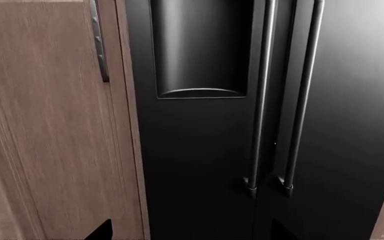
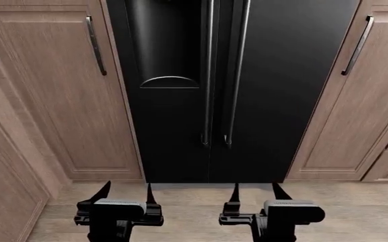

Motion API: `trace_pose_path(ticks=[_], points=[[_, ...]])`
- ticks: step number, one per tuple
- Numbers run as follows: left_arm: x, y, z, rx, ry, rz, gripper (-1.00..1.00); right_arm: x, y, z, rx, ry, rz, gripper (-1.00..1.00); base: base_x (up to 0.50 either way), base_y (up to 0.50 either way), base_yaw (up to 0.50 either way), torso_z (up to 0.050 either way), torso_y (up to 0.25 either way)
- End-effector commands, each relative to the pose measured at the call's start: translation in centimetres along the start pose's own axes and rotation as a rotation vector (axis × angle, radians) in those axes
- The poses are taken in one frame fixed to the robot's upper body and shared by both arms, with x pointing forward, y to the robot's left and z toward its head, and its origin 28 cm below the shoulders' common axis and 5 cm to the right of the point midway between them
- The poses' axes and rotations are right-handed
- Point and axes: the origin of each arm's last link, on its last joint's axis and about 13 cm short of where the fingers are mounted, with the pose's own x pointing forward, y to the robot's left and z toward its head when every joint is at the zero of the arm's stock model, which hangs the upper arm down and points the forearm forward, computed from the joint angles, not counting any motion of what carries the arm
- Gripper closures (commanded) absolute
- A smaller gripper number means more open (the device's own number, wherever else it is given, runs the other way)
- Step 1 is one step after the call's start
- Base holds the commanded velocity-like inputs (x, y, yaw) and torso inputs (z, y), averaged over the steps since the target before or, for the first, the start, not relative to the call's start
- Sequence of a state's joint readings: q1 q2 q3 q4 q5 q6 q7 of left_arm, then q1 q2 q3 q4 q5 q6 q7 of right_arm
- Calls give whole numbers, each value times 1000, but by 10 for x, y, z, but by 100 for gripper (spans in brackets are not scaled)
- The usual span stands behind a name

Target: Open the fridge door

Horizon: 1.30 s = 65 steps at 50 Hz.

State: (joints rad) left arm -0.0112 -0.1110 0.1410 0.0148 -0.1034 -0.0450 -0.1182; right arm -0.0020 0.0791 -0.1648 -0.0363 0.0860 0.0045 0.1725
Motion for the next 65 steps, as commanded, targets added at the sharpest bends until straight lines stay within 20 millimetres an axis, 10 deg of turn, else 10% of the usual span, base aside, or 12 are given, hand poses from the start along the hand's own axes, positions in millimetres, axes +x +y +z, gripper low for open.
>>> trace_pose_path(ticks=[1,65], points=[[0,0,0,-16,6,6,-100,-2,-3,0,-5,-4,-8,-100,0,0,0,50,0],[-2,0,3,-36,-19,9,-100,-9,-11,4,-2,-10,11,-100,457,0,0,1,1]])
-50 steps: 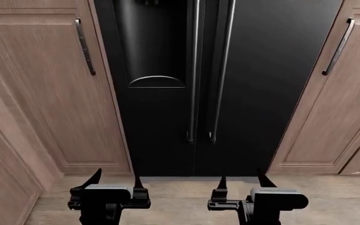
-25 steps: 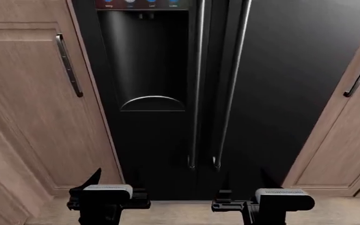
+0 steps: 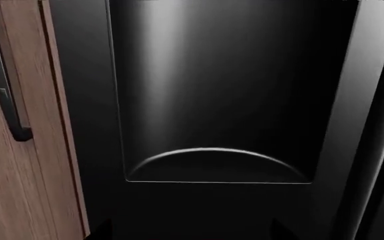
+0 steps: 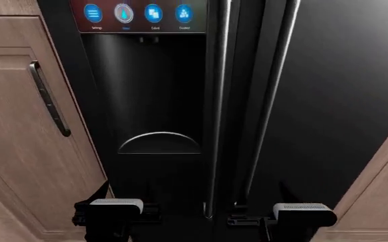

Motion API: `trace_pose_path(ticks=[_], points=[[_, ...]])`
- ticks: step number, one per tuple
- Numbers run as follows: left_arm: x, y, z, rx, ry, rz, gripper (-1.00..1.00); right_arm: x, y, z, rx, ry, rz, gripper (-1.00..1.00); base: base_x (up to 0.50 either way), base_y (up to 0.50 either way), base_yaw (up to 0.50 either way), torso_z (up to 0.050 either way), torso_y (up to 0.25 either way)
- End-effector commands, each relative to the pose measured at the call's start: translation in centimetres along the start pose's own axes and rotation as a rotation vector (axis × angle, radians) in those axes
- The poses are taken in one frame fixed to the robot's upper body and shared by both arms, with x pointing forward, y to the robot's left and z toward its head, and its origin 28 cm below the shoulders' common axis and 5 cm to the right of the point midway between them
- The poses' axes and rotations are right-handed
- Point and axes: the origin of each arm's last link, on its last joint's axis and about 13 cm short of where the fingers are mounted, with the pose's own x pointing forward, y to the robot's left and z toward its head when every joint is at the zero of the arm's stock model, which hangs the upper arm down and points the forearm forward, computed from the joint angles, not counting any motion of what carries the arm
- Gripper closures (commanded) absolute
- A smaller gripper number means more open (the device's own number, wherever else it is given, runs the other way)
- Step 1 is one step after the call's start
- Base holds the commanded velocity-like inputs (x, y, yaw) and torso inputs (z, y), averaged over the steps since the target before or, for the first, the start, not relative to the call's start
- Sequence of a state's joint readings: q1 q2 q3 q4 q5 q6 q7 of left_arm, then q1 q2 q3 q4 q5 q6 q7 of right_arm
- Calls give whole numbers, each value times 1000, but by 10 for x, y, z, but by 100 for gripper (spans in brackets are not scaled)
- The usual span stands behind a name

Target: Open the fridge door

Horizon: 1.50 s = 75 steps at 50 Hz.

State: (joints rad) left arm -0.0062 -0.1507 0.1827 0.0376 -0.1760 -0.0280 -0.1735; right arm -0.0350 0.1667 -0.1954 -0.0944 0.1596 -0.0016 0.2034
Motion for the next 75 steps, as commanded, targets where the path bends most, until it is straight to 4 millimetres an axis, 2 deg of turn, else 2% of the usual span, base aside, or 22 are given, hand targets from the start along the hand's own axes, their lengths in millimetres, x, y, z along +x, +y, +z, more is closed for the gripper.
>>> trace_pose_path(ticks=[1,11,24,32,43,58,75], points=[[0,0,0,1,-2,-1,-100,-1,2,0,-1,6,0,-100,500,0,0,0,0],[-1,0,1,5,-5,-3,-100,1,-3,8,-2,47,-19,-100,44,0,0,0,0],[-2,0,2,6,-12,-7,-100,31,-5,22,-169,61,-60,-100,0,0,0,0,0],[-2,2,1,8,-9,-3,-100,52,-5,16,-192,69,-82,-100,0,0,0,0,0],[0,3,1,6,-7,-2,-100,85,-4,2,-138,120,-92,-100,0,0,0,0,0],[0,4,1,6,-8,7,-100,96,1,-5,-38,162,-100,-100,0,0,0,0,0],[0,7,0,5,-10,10,-100,108,6,-10,-5,36,-128,-100,0,0,0,0,0]])
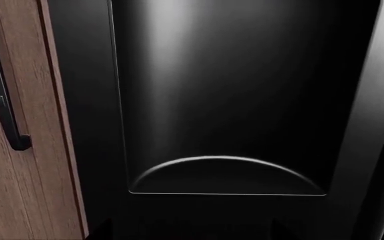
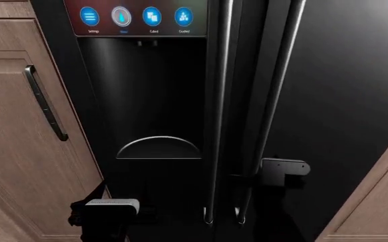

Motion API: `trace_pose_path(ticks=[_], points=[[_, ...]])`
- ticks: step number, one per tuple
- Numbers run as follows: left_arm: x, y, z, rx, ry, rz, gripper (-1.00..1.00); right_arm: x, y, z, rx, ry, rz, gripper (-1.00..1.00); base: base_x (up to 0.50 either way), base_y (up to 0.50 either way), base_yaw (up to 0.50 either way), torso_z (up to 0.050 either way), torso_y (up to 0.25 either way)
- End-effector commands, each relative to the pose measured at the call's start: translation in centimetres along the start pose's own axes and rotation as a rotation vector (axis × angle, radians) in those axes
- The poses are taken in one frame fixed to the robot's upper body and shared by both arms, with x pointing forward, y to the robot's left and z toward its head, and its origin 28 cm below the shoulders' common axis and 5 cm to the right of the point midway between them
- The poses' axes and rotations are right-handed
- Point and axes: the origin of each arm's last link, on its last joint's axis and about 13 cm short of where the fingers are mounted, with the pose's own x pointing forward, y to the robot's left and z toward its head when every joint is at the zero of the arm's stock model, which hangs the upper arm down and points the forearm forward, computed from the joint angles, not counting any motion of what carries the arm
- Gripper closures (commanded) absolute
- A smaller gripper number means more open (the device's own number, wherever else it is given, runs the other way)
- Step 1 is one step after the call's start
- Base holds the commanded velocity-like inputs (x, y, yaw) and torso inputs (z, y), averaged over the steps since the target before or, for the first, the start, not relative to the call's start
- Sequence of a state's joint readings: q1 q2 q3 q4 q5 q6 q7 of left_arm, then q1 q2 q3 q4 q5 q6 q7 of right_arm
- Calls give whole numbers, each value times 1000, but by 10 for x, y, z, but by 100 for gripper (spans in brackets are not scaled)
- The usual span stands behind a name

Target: Open the fridge door

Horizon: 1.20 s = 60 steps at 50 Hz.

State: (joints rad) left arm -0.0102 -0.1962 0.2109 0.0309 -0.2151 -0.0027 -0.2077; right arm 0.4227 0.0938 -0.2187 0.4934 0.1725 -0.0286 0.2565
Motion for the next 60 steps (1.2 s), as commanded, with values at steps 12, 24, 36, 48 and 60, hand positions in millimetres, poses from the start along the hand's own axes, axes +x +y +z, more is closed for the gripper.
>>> trace_pose_path(ticks=[12,24,36,48,60], points=[[1,1,-1,3,-1,0,-100,15,8,-6,4,-56,-17,-100,0,0,0,0,0],[2,1,0,1,0,2,-100,19,8,-9,-15,-61,-38,100,0,0,0,0,0],[2,2,-1,0,0,3,-100,18,6,-8,-11,-61,-40,100,0,0,0,0,0],[1,1,0,-7,-2,5,-100,17,6,-6,-14,-68,-31,100,0,0,0,0,0],[-1,1,0,-9,-4,1,-100,6,-4,0,-8,-100,21,100,0,0,0,0,1]])
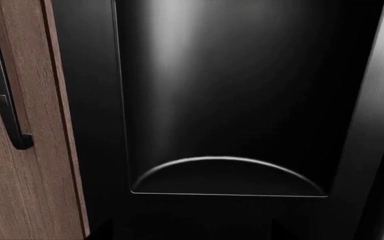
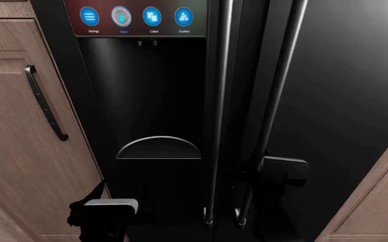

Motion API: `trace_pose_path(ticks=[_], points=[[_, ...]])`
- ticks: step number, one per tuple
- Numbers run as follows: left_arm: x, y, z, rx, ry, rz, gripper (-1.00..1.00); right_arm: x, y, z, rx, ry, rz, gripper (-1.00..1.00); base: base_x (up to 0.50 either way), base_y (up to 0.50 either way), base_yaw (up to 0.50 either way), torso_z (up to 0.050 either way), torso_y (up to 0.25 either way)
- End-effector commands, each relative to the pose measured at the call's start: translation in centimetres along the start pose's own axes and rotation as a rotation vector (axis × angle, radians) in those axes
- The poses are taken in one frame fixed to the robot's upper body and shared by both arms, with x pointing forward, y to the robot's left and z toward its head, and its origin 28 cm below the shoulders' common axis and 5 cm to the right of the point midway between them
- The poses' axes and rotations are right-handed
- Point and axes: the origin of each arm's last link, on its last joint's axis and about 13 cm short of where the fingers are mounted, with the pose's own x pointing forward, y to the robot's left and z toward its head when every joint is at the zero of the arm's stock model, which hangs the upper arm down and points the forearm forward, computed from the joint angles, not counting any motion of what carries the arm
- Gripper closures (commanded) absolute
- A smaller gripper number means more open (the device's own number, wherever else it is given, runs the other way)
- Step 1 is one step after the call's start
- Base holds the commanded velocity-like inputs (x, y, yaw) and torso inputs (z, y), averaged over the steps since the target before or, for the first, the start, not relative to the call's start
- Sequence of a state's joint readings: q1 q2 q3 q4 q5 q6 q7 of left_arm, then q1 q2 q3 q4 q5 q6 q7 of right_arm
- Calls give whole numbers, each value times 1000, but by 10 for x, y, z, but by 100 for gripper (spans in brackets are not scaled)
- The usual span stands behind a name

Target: Open the fridge door

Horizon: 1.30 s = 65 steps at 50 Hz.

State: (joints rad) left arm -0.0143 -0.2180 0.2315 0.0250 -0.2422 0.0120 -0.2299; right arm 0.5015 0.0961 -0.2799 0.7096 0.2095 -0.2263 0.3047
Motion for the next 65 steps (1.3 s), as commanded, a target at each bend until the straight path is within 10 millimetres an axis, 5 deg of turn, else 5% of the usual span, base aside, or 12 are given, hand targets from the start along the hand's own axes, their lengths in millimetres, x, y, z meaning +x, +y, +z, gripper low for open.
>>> trace_pose_path(ticks=[1,31,65], points=[[-1,-1,0,-3,-2,-5,-100,-7,-6,9,-6,-47,71,100,0,0,0,0,0],[-4,-3,0,-8,-7,-21,-100,-37,-84,29,-58,-138,124,100,0,0,0,0,2],[-5,-6,-2,-14,-6,-37,-100,-70,-143,41,-42,-159,111,100,0,0,-4,1,3]])
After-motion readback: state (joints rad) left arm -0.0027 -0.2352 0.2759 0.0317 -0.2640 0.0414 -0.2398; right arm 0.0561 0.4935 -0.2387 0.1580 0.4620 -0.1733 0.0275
